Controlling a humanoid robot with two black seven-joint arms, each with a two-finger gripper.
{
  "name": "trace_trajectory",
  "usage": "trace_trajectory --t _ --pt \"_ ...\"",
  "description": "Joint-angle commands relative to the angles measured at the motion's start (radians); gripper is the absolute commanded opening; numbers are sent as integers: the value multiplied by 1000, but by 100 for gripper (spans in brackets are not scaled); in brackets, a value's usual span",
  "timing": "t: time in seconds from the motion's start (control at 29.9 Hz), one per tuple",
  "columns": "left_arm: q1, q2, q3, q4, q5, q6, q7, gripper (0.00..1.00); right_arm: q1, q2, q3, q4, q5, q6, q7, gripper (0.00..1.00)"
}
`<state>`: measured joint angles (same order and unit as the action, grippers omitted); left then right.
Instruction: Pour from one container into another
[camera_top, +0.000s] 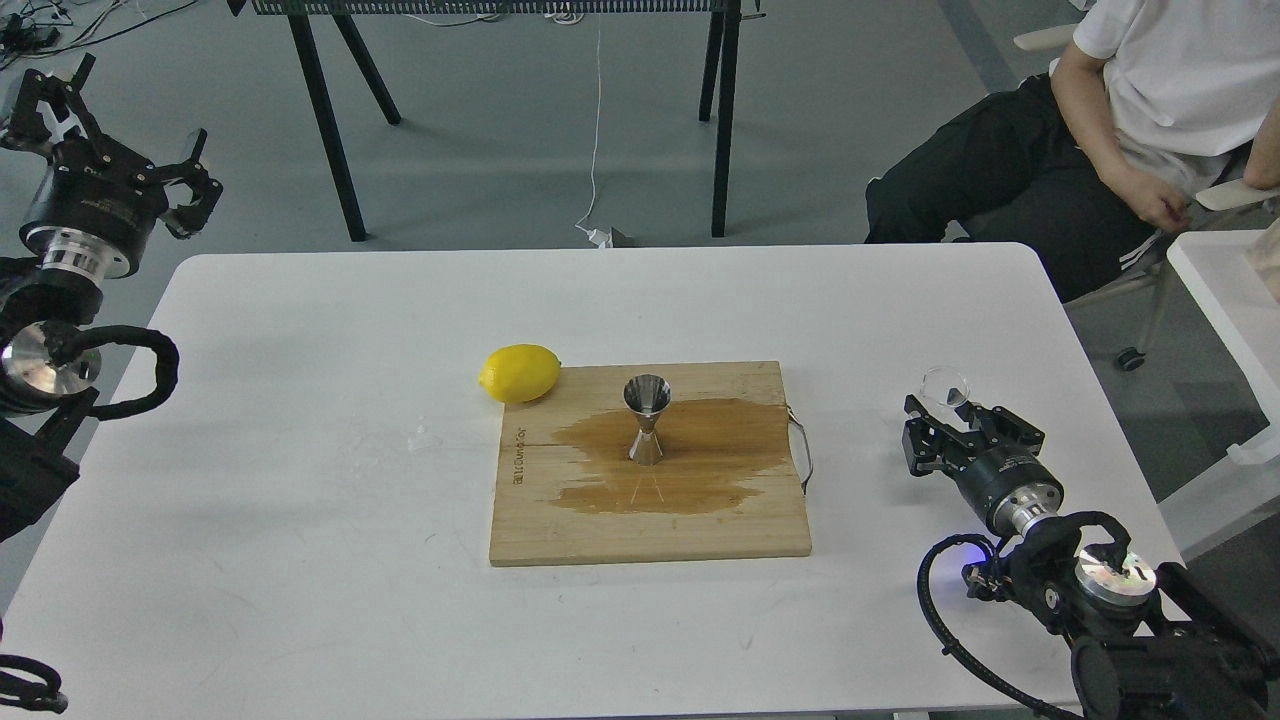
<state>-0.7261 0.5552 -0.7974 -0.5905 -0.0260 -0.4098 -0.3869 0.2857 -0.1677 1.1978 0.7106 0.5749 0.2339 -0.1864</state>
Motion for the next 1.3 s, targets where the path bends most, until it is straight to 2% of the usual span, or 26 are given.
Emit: trace_trajectory --t 0.0,0.13,0.4,0.6,0.77,0.84,1.07,1.27 --pt "4 0 1 0 0 -1 -7 100 27 2 3 -39 0 -21 1 46" --pt "2 2 1 0 0 -1 -7 100 43 22 11 -53 0 -74 8 50" --pt "4 5 1 0 0 -1 -7 100 58 33 3 -85 0 -104 16 51" --pt "4 5 1 0 0 -1 -7 100 59 40 3 -102 0 -104 16 59" --pt "4 5 1 0 0 -1 -7 100 55 39 12 -92 0 -136 16 78" --pt "4 6 1 0 0 -1 -7 100 49 39 13 -85 2 -142 15 98" --pt "4 5 0 0 0 -1 -10 100 -5 22 14 10 3 -133 16 98" --pt "13 5 0 0 0 -1 -12 100 -85 -24 40 150 2 -113 16 99"
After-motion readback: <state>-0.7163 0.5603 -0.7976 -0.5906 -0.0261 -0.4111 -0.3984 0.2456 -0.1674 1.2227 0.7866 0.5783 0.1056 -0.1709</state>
